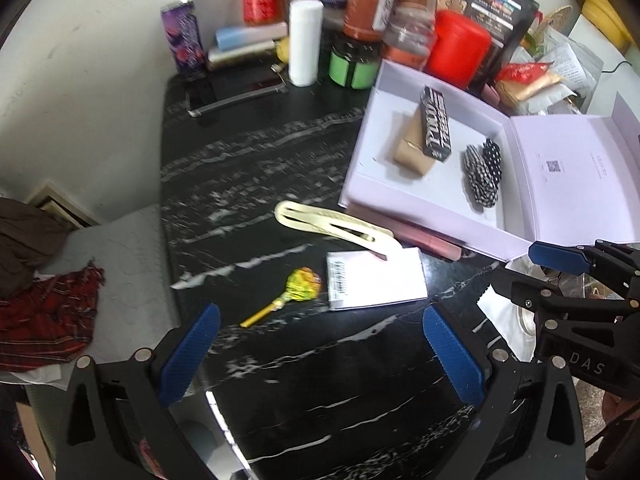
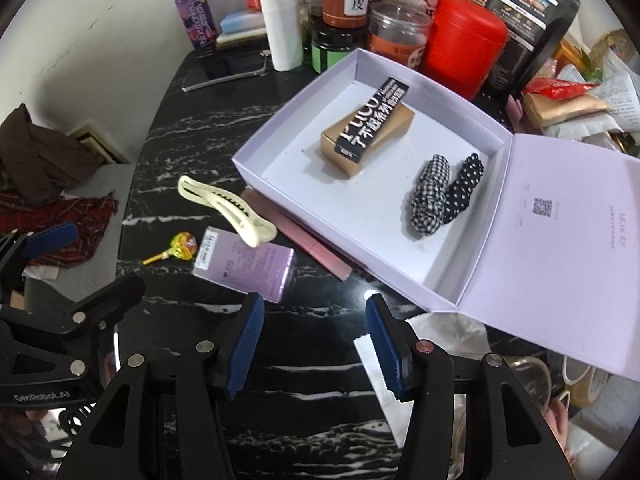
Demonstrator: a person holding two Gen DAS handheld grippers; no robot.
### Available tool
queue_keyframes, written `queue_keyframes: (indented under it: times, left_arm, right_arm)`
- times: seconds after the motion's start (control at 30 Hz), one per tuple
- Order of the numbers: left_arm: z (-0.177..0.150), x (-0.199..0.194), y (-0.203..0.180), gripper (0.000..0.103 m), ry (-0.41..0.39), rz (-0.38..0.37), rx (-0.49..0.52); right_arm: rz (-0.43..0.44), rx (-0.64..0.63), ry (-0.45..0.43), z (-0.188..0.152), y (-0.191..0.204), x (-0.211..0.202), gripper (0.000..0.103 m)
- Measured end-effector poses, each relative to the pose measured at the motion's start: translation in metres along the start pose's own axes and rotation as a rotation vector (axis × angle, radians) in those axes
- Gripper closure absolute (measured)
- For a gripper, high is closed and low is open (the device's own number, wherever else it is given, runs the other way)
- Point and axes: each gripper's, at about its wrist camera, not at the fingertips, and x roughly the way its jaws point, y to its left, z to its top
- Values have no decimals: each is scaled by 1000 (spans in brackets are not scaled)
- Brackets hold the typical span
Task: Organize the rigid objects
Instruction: 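Grasp the purple EYES card box with the left tool, then lift the purple box with the left tool while the right tool reaches for the pink lip gloss tube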
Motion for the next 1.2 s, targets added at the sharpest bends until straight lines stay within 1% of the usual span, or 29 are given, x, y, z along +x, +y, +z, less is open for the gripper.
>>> queue_keyframes:
  times: [0.17,0.33,0.4,0.43,0.53,0.7,0.77,0.83,0.97,1.0,1.1,1.2]
  left_arm:
    - [1,23,-10,0,40,-52,-18]
    - [5,52,-19,0,89,-120,-43]
    - [6,64,-22,0,119,-129,-54]
    - [7,72,-24,0,141,-124,-50]
    - [7,90,-30,0,190,-114,-29]
    - [9,105,-38,0,212,-98,-2]
    - [12,108,-42,0,209,-76,14]
    - [15,111,-46,0,208,-37,36]
    - [19,119,-57,0,207,62,79]
    - [20,120,-59,0,202,72,89]
    - [21,121,-59,0,184,77,71]
    - [18,115,-56,6,167,67,78]
  right_arm:
    - [2,29,20,-3,-15,12,50]
    - [-2,51,27,-1,-28,20,50]
    - [-7,60,30,0,-33,23,50]
    - [-21,65,31,0,-36,24,50]
    - [-11,86,33,2,-44,27,50]
    - [-7,100,21,5,-51,28,50]
    - [-1,110,23,6,-53,30,50]
    - [1,118,25,6,-54,31,50]
    - [-3,125,28,7,-55,32,50]
    - [-4,124,29,7,-55,32,50]
    - [-10,122,31,8,-55,33,50]
    - [-7,118,26,8,-54,31,50]
